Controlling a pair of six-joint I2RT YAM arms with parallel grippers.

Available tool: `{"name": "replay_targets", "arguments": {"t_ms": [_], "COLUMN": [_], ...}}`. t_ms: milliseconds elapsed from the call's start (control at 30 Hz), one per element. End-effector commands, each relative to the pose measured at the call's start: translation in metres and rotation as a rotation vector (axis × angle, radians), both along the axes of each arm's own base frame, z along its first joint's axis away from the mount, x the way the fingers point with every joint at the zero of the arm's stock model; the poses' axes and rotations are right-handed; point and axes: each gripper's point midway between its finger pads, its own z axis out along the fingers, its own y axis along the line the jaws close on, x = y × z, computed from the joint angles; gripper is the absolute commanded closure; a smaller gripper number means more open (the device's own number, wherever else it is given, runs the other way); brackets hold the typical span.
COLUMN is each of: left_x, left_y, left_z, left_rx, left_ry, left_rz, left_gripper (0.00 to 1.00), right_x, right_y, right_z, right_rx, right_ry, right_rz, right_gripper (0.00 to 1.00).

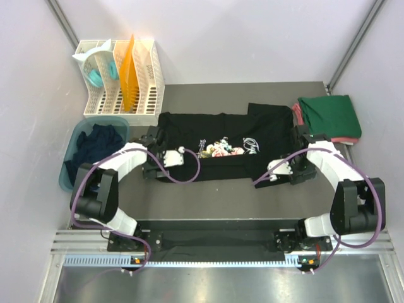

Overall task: Fold and stack the t-shirts
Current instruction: Fold the flattened tshirt in 1/3 of the way

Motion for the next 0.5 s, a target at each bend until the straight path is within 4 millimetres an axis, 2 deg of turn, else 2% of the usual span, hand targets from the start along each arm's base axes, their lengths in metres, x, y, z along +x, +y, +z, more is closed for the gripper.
{"name": "replay_targets", "arguments": {"t_ms": [0, 133, 233, 333, 467], "left_x": [0.028, 0.057, 0.074, 0.087, 0.093], "left_y": [-0.017, -0.027, -0.030, -0.030, -0.030], "left_z": [0.033, 0.065, 0.079, 0.089, 0.097], "left_rx": [-0.108, -0.166, -0.181, -0.187, -0.189], "left_ry": [-0.100, -0.200, -0.242, -0.292, -0.318], "left_rz": [0.094, 0.150, 0.181, 0.201, 0.210], "left_gripper": [0.06, 0.04, 0.04, 0.04, 0.04], "right_x": [-0.019, -0.017, -0.015, -0.004, 0.009], "right_y": [0.005, 0.009, 0.012, 0.014, 0.020], "right_z": [-0.013, -0.022, -0.030, -0.036, -0.044], "right_rx": [0.028, 0.033, 0.040, 0.044, 0.062], "right_ry": [0.067, 0.050, 0.052, 0.015, -0.025], "right_rz": [0.054, 0.074, 0.075, 0.067, 0.048], "right_gripper": [0.32, 0.33, 0.34, 0.38, 0.44]}}
